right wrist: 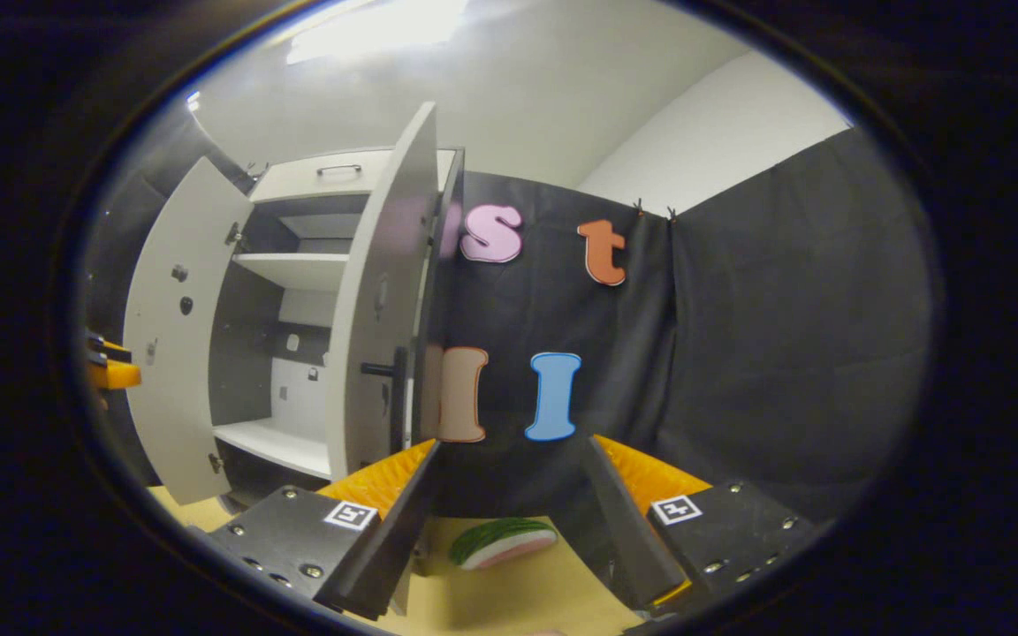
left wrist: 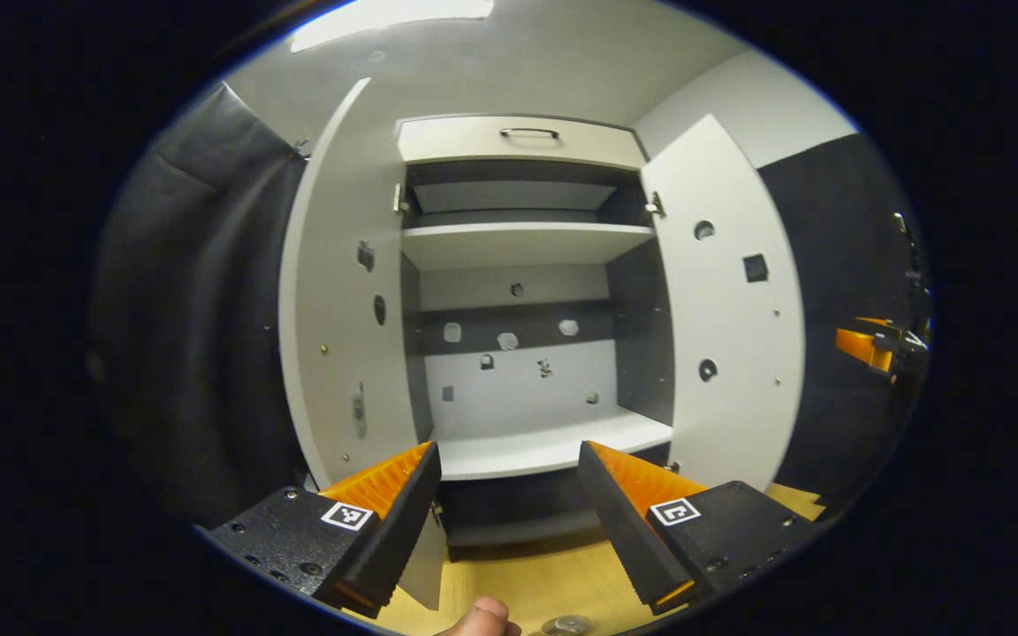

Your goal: Grasp the bottle in the cabinet with the left hand and place it on the coaster, then close the right door with the right hand and the left door with the left hand.

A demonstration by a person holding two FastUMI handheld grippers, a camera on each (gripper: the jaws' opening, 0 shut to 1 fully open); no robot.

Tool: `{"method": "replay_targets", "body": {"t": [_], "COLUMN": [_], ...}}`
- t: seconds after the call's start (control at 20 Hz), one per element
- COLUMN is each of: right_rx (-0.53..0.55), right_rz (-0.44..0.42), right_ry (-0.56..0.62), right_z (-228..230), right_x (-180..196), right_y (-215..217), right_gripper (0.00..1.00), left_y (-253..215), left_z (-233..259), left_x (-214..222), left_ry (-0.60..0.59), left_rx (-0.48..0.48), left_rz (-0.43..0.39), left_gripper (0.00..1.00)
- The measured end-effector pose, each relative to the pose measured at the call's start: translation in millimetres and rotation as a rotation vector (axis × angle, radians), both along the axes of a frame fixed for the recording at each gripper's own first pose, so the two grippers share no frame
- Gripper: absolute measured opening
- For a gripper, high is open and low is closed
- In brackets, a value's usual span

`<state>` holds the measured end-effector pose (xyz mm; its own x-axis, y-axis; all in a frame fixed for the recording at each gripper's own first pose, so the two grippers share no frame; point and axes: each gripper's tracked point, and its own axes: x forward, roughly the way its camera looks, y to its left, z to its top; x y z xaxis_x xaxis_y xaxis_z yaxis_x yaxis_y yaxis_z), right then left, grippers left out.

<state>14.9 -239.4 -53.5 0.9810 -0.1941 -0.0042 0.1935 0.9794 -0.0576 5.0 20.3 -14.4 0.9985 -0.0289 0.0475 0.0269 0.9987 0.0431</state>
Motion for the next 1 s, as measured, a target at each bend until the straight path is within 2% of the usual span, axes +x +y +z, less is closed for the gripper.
{"method": "replay_targets", "body": {"t": [0.1, 0.2, 0.45, 0.5, 0.55, 0.65, 0.7, 0.85, 1.0], "right_rx": [-0.022, -0.004, 0.026, 0.028, 0.030, 0.039, 0.047, 0.055, 0.065], "right_rz": [0.018, 0.010, -0.037, -0.035, -0.028, -0.015, -0.007, 0.052, 0.131], "right_ry": [0.003, 0.019, 0.057, 0.066, 0.077, 0.090, 0.096, 0.092, 0.068], "right_z": [2, 0, -3, -4, -7, -10, -12, -13, -8], "right_x": [11, 22, 49, 52, 55, 61, 66, 78, 91], "right_y": [-9, -26, -49, -51, -49, -45, -41, -13, 25], "right_gripper": [0.97, 0.97, 0.97, 0.94, 0.97, 0.97, 0.94, 0.98, 0.94], "left_y": [1, 6, 15, 16, 17, 26, 33, 47, 62], "left_z": [6, 10, 20, 20, 16, 7, 0, -12, -19], "left_x": [4, 7, -4, -7, -11, -16, -21, -32, -43], "left_ry": [-0.006, -0.012, -0.029, -0.032, -0.026, -0.012, 0.001, 0.030, 0.051], "left_rx": [-0.049, -0.075, -0.012, -0.007, -0.004, 0.005, 0.011, 0.023, -0.003], "left_rz": [0.001, -0.003, -0.019, -0.021, -0.020, 0.002, 0.018, 0.035, 0.054], "left_gripper": [1.00, 0.98, 0.98, 0.98, 0.98, 0.98, 0.98, 0.98, 0.98]}}
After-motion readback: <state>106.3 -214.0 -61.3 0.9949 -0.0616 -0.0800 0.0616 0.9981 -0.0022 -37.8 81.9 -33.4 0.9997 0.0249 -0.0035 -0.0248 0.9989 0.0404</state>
